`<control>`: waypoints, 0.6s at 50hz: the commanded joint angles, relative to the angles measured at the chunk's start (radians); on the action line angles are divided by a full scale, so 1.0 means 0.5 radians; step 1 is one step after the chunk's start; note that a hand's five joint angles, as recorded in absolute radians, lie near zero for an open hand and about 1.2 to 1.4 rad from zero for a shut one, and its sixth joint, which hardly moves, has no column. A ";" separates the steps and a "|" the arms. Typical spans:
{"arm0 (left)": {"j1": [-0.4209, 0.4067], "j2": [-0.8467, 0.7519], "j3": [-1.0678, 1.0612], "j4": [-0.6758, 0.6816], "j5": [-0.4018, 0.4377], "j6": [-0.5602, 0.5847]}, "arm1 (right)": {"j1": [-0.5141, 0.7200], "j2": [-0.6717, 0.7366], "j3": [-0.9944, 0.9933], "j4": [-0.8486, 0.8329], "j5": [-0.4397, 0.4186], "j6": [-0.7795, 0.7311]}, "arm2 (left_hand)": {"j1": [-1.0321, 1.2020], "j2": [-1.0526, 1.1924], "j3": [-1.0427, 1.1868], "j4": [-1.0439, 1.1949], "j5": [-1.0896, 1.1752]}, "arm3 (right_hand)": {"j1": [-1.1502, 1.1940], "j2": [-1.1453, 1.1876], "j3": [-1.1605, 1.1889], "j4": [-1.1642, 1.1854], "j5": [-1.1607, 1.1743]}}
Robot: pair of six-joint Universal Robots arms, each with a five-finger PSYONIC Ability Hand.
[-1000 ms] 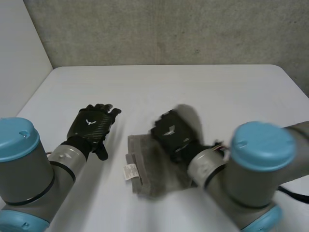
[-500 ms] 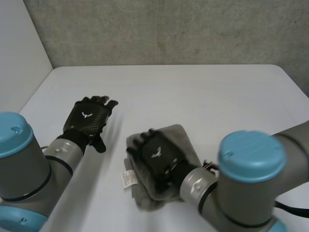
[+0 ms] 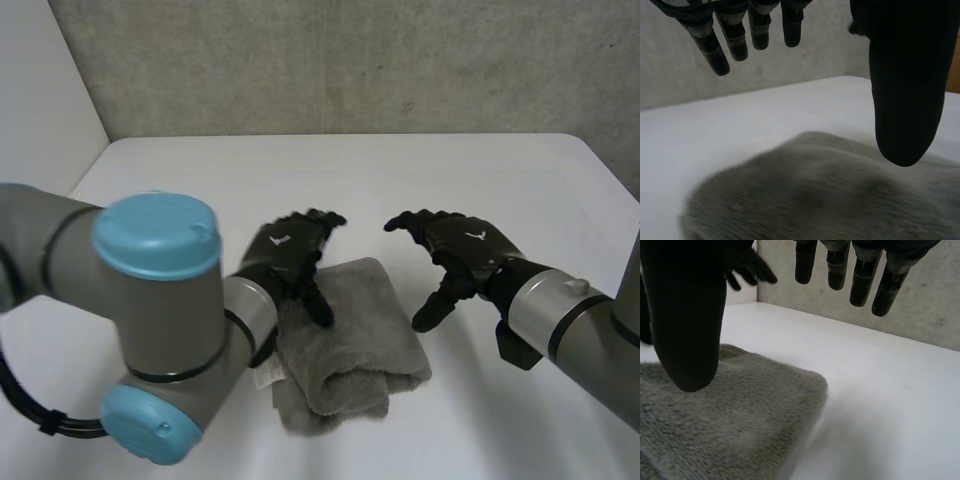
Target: Fold the towel.
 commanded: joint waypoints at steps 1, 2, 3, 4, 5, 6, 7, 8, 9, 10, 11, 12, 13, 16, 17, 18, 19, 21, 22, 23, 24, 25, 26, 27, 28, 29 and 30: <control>-0.069 -0.118 -0.003 -0.056 -0.085 -0.041 | -0.027 0.009 0.002 -0.005 -0.010 -0.029 | 0.005 0.029 0.021 0.023 -0.042 | -0.072 -0.107 -0.082 -0.120 -0.130; -0.069 -0.118 -0.003 -0.056 -0.086 -0.041 | -0.018 0.030 -0.004 -0.002 -0.010 -0.029 | 0.005 0.029 0.021 0.023 -0.042 | -0.072 -0.107 -0.082 -0.120 -0.130; -0.069 -0.121 -0.039 -0.056 -0.144 -0.038 | -0.018 0.030 -0.004 -0.002 -0.010 -0.029 | 0.005 0.029 0.021 0.023 -0.042 | -0.072 -0.107 -0.082 -0.120 -0.130; -0.063 -0.118 -0.073 -0.050 -0.199 -0.032 | -0.012 0.070 -0.010 -0.005 -0.016 -0.032 | 0.005 0.029 0.021 0.023 -0.042 | -0.072 -0.107 -0.082 -0.120 -0.130; -0.063 -0.118 -0.073 -0.050 -0.199 -0.032 | -0.009 0.128 -0.029 -0.005 -0.013 -0.038 | 0.005 0.029 0.021 0.023 -0.042 | -0.072 -0.107 -0.082 -0.120 -0.130; -0.060 -0.118 -0.104 -0.044 -0.248 -0.029 | -0.009 0.128 -0.029 -0.005 -0.013 -0.039 | 0.005 0.029 0.021 0.023 -0.042 | -0.072 -0.107 -0.082 -0.120 -0.130; -0.060 -0.118 -0.104 -0.044 -0.249 -0.029 | -0.006 0.183 -0.044 -0.002 -0.010 -0.039 | 0.005 0.029 0.021 0.023 -0.042 | -0.072 -0.107 -0.082 -0.120 -0.130; -0.054 -0.115 -0.128 -0.047 -0.294 -0.026 | -0.005 0.226 -0.065 0.001 -0.010 -0.042 | -0.002 0.021 0.013 0.016 -0.049 | -0.072 -0.107 -0.082 -0.120 -0.130; -0.045 -0.115 -0.159 -0.047 -0.322 -0.020 | -0.005 0.227 -0.066 0.001 -0.010 -0.042 | -0.002 0.021 0.013 0.016 -0.049 | -0.072 -0.107 -0.082 -0.120 -0.130; -0.045 -0.115 -0.159 -0.047 -0.322 -0.020 | 0.004 0.263 -0.084 0.001 -0.010 -0.045 | -0.002 0.021 0.013 0.016 -0.049 | -0.072 -0.107 -0.082 -0.120 -0.130; -0.033 -0.112 -0.193 -0.047 -0.340 -0.011 | 0.004 0.263 -0.084 0.001 -0.010 -0.045 | -0.002 0.021 0.013 0.016 -0.049 | -0.072 -0.107 -0.082 -0.120 -0.130; -0.017 -0.112 -0.230 -0.047 -0.353 0.008 | 0.025 0.297 -0.102 0.001 -0.010 -0.057 | -0.002 0.021 0.013 0.016 -0.049 | -0.072 -0.107 -0.082 -0.120 -0.130; -0.017 -0.112 -0.230 -0.047 -0.353 0.008 | 0.065 0.334 -0.118 -0.002 -0.010 -0.072 | -0.002 0.021 0.013 0.016 -0.049 | -0.072 -0.107 -0.082 -0.120 -0.130; 0.029 -0.112 -0.300 -0.038 -0.365 0.069 | 0.154 0.413 -0.170 -0.005 -0.010 -0.100 | -0.002 0.021 0.013 0.016 -0.049 | -0.072 -0.107 -0.082 -0.120 -0.130; 0.044 -0.109 -0.334 -0.022 -0.368 0.112 | 0.154 0.414 -0.170 -0.005 -0.010 -0.100 | -0.002 0.021 0.013 0.016 -0.049 | -0.072 -0.107 -0.082 -0.120 -0.130; 0.044 -0.109 -0.334 -0.022 -0.368 0.112 | 0.181 0.453 -0.197 -0.002 -0.001 -0.118 | -0.002 0.021 0.013 0.016 -0.049 | -0.072 -0.107 -0.082 -0.120 -0.130; 0.053 -0.109 -0.359 -0.007 -0.371 0.152 | 0.182 0.454 -0.197 -0.002 -0.001 -0.118 | -0.002 0.021 0.013 0.016 -0.049 | -0.072 -0.107 -0.082 -0.120 -0.130; 0.060 -0.109 -0.374 0.012 -0.371 0.189 | 0.218 0.533 -0.240 -0.002 0.011 -0.143 | -0.002 0.021 0.013 0.016 -0.049 | -0.072 -0.107 -0.082 -0.120 -0.130; 0.063 -0.106 -0.389 0.030 -0.371 0.216 | 0.218 0.533 -0.240 -0.002 0.011 -0.143 | -0.002 0.021 0.013 0.016 -0.049 | -0.072 -0.107 -0.082 -0.120 -0.130; 0.063 -0.106 -0.389 0.030 -0.371 0.217 | 0.243 0.567 -0.256 0.001 0.014 -0.146 | -0.002 0.021 0.013 0.016 -0.049 | -0.072 -0.107 -0.082 -0.120 -0.130; 0.069 -0.106 -0.405 0.042 -0.374 0.238 | 0.267 0.591 -0.277 0.001 0.018 -0.146 | -0.002 0.021 0.013 0.016 -0.049 | -0.072 -0.107 -0.082 -0.120 -0.130; 0.072 -0.100 -0.420 0.054 -0.371 0.253 | 0.268 0.592 -0.277 0.001 0.018 -0.146 | -0.002 0.021 0.013 0.016 -0.049 | -0.072 -0.107 -0.082 -0.120 -0.130; 0.072 -0.100 -0.420 0.055 -0.371 0.253 | 0.292 0.610 -0.292 -0.005 0.024 -0.149 | -0.002 0.021 0.013 0.016 -0.049 | -0.072 -0.107 -0.082 -0.120 -0.130; 0.072 -0.097 -0.432 0.064 -0.374 0.263 | 0.307 0.625 -0.308 -0.008 0.027 -0.149 | -0.002 0.021 0.013 0.016 -0.049 | -0.072 -0.107 -0.082 -0.120 -0.130; 0.072 -0.091 -0.445 0.073 -0.374 0.263 | 0.307 0.625 -0.308 -0.008 0.027 -0.149 | -0.002 0.021 0.013 0.016 -0.049 | -0.072 -0.107 -0.082 -0.120 -0.130; 0.072 -0.091 -0.445 0.073 -0.374 0.263 | 0.317 0.641 -0.317 -0.008 0.033 -0.146 | -0.002 0.021 0.013 0.016 -0.049 | -0.072 -0.107 -0.082 -0.120 -0.130; 0.072 -0.088 -0.457 0.082 -0.374 0.263 | 0.317 0.641 -0.317 -0.008 0.033 -0.146 | -0.002 0.021 0.013 0.016 -0.049 | -0.072 -0.107 -0.082 -0.120 -0.130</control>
